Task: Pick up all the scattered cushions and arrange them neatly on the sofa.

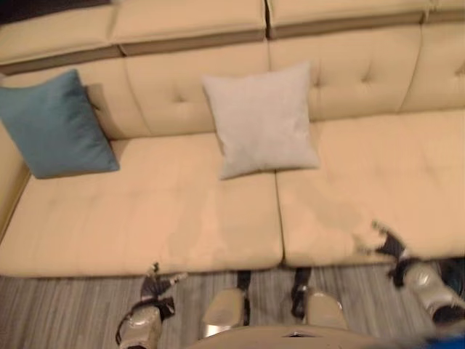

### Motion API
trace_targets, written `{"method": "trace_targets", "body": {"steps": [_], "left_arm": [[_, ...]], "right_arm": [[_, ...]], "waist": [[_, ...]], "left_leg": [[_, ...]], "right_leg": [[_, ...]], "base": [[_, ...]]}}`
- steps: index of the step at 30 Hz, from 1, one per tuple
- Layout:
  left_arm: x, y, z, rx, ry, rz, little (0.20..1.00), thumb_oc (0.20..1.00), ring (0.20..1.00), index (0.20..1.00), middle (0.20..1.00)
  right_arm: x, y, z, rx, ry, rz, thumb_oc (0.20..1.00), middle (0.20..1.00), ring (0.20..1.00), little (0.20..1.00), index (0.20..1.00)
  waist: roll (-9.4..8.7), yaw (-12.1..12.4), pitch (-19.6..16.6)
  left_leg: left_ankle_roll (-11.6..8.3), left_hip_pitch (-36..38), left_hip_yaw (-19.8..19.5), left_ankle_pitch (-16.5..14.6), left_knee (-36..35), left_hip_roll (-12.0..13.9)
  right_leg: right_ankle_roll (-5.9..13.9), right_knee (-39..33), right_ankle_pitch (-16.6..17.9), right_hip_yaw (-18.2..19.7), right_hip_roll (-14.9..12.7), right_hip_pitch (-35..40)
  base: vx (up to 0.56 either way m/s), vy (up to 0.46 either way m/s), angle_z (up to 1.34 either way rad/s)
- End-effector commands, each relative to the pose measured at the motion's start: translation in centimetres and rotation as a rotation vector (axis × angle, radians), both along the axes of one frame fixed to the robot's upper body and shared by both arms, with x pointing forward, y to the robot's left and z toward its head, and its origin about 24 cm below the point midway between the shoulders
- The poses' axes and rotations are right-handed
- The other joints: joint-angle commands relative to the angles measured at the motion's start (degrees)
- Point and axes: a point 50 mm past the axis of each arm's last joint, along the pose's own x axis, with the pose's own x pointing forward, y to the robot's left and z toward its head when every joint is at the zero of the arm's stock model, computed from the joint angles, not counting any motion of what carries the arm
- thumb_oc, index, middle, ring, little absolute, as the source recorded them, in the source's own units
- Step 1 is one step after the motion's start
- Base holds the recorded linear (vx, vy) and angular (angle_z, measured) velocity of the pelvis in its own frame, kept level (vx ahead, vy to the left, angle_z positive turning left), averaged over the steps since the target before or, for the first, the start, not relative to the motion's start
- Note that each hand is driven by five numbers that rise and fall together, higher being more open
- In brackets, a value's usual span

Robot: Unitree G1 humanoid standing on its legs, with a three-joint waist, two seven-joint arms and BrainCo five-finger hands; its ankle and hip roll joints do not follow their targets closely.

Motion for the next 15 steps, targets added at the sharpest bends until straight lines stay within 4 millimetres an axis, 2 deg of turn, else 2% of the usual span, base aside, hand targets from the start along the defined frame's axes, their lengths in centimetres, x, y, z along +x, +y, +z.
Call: {"method": "trace_targets", "body": {"steps": [1, 2, 3, 4, 6, 7, 9, 11, 13, 15], "left_arm": [[-1.1, 1.6, -0.2, 0.05, 0.074, -0.051, 1.0, 1.0, 1.0, 1.0, 1.0], [-1.1, 1.6, -0.2, 0.05, 0.075, -0.051, 1.0, 1.0, 1.0, 1.0, 1.0], [-2.3, 1.3, -0.8, 0.037, 0.137, -0.052, 1.0, 1.0, 1.0, 1.0, 1.0], [-2.4, 1.4, -0.8, 0.037, 0.137, -0.052, 1.0, 1.0, 1.0, 1.0, 1.0], [-3.1, 1.1, -1.3, 0.026, 0.184, -0.052, 1.0, 1.0, 1.0, 1.0, 1.0], [-3.1, 1.1, -1.3, 0.027, 0.184, -0.052, 1.0, 1.0, 1.0, 1.0, 1.0], [-3.2, 1.0, -1.5, 0.015, 0.197, -0.044, 1.0, 1.0, 1.0, 1.0, 1.0], [-4.0, 0.5, -1.8, -0.002, 0.224, -0.04, 1.0, 1.0, 1.0, 1.0, 1.0], [-4.2, 0.4, -1.9, -0.016, 0.236, -0.032, 1.0, 1.0, 1.0, 1.0, 1.0], [-3.8, 0.0, -2.0, -0.035, 0.225, -0.019, 1.0, 1.0, 1.0, 1.0, 1.0]], "right_arm": [[-0.2, 1.9, -1.1, 0.05, 0.019, 0.001, 1.0, 1.0, 1.0, 1.0, 1.0], [-0.2, 1.9, -1.1, 0.05, 0.02, 0.001, 1.0, 1.0, 1.0, 1.0, 1.0], [-2.2, 2.3, -2.3, 0.088, 0.069, -0.075, 1.0, 1.0, 1.0, 1.0, 1.0], [-2.2, 2.3, -2.3, 0.089, 0.069, -0.076, 1.0, 1.0, 1.0, 1.0, 1.0], [-4.0, 2.5, -3.3, 0.12, 0.113, -0.159, 1.0, 1.0, 1.0, 1.0, 1.0], [-3.9, 2.5, -3.3, 0.12, 0.112, -0.159, 1.0, 1.0, 1.0, 1.0, 1.0], [-4.2, 2.4, -3.5, 0.127, 0.123, -0.199, 1.0, 1.0, 1.0, 1.0, 1.0], [-4.4, 2.6, -3.8, 0.127, 0.149, -0.197, 1.0, 1.0, 1.0, 1.0, 1.0], [-4.6, 2.6, -3.9, 0.121, 0.166, -0.192, 1.0, 1.0, 1.0, 1.0, 1.0], [-4.9, 2.3, -4.1, 0.102, 0.197, -0.205, 1.0, 1.0, 1.0, 1.0, 1.0]], "waist": [[-4.85, 1.38, -1.51], [-4.86, 1.37, -1.47], [-5.01, 1.69, -2.31], [-5.01, 1.64, -2.26], [-5.39, 1.33, -2.27], [-5.41, 1.29, -2.25], [-6.19, 1.01, -1.56], [-7.52, 0.45, -2.49], [-7.63, 0.09, -3.38], [-6.6, -1.15, -4.88]], "left_leg": [[-3.54, 1.0, -2.03, 4.32, -2.47, -2.07], [-3.56, 1.1, -2.05, 4.34, -2.54, -2.06], [-4.46, 1.12, -2.12, 5.36, -2.24, -1.61], [-4.49, 1.19, -2.19, 5.36, -2.26, -1.61], [-5.63, 0.61, -1.46, 7.27, -2.02, -1.21], [-5.64, 0.59, -1.51, 7.25, -1.97, -1.23], [-5.22, 0.07, 0.09, 5.77, 3.53, -1.6], [-4.57, 2.7, -0.42, 1.32, 12.64, -2.53], [-4.46, 4.5, -1.1, 0.79, 13.16, -2.32], [-4.88, 10.43, -5.44, 0.24, 13.5, -2.06]], "right_leg": [[5.29, -4.84, -1.69, -1.32, -0.09, 7.91], [5.29, -4.93, -1.66, -1.35, -0.07, 8.03], [4.99, -6.18, -1.86, -1.44, 0.78, 9.59], [4.98, -6.29, -1.84, -1.51, 0.8, 9.73], [4.75, -8.67, -1.35, -2.88, 1.22, 11.68], [4.75, -8.74, -1.33, -2.93, 1.23, 11.74], [4.42, -8.37, -0.77, -3.02, 0.39, 11.04], [3.97, -7.63, 0.99, -1.85, -0.95, 8.82], [4.03, -7.61, 1.55, -1.63, -1.12, 8.38], [4.52, -6.56, 3.0, -0.52, -1.51, 6.42]], "base": [[-0.01, -0.105, 0.18], [-0.03, -0.187, 0.15], [-0.02, -0.086, 0.08], [-0.08, -0.16, 0.22], [-0.1, -0.095, 0.43], [-0.11, -0.037, 0.45], [-0.23, -0.043, 0.42], [-0.31, -0.016, 0.2], [-0.15, 0.049, 0.1], [-0.22, 0.134, 0.15]]}}
